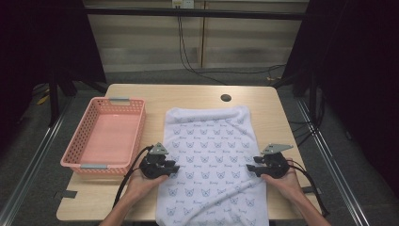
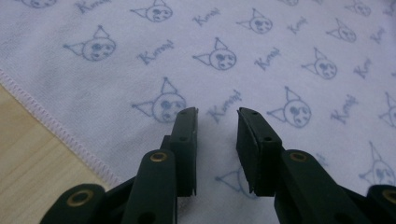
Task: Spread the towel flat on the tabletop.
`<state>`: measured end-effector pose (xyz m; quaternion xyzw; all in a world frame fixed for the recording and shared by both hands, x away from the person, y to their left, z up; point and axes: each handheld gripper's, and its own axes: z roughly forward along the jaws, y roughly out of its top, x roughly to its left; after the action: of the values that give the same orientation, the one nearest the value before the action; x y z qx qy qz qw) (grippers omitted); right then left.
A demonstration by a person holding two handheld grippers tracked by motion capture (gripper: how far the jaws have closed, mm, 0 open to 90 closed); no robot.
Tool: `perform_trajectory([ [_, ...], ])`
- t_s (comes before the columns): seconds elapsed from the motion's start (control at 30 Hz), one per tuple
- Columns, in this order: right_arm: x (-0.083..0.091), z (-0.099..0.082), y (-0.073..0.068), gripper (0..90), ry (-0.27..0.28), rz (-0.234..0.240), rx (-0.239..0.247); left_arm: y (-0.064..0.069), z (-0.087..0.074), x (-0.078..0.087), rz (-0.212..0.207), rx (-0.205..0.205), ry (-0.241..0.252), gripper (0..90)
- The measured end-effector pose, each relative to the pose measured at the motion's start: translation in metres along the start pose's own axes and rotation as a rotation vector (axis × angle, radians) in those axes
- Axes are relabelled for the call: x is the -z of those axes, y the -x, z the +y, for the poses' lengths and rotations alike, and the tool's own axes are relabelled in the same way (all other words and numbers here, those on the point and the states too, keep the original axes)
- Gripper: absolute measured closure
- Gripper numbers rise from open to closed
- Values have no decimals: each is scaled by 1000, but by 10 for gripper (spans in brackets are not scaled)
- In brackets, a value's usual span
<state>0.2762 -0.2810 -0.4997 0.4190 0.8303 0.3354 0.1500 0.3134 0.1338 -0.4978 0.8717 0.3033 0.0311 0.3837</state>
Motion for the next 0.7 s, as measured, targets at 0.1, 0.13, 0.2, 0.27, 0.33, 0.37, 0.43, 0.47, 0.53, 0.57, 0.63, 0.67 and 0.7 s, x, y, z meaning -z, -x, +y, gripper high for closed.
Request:
perform_trajectory([
  [0.1, 7, -4, -4, 716, -18, -14, 6, 1, -3, 0, -9, 23, 24, 639],
  [0.13, 10, -7, -6, 759, -16, -20, 3, 3, -3, 0, -14, 10, 14, 636],
  [0.2, 16, -11, -11, 795, -29, -20, 0, 7, -3, 0, -26, -3, 6, 645],
  [0.27, 20, -16, -13, 816, -31, -18, -2, 14, -5, 2, -28, -24, -13, 719],
  [0.33, 23, -19, -14, 824, -32, -8, -4, 20, -8, 5, -38, -37, -20, 786],
  [0.37, 25, -20, -15, 826, -32, 1, -16, 22, -11, 7, -47, -42, -26, 804],
  [0.43, 28, -23, -16, 824, -33, 15, -23, 25, -16, 11, -63, -50, -29, 816],
  [0.47, 29, -25, -18, 822, -33, 30, -22, 26, -18, 12, -63, -45, -26, 823],
  [0.53, 32, -28, -21, 820, -24, 51, -14, 27, -22, 16, -81, -32, -27, 829],
  [0.57, 34, -30, -23, 820, -33, 59, -19, 29, -24, 17, -87, -26, -34, 829],
  [0.63, 37, -33, -28, 821, -33, 75, -17, 33, -27, 20, -104, -16, -43, 829],
  [0.67, 39, -35, -31, 822, -41, 91, -18, 37, -29, 22, -103, -18, -48, 829],
  [0.7, 41, -37, -34, 822, -42, 98, -14, 40, -31, 24, -113, -27, -50, 829],
])
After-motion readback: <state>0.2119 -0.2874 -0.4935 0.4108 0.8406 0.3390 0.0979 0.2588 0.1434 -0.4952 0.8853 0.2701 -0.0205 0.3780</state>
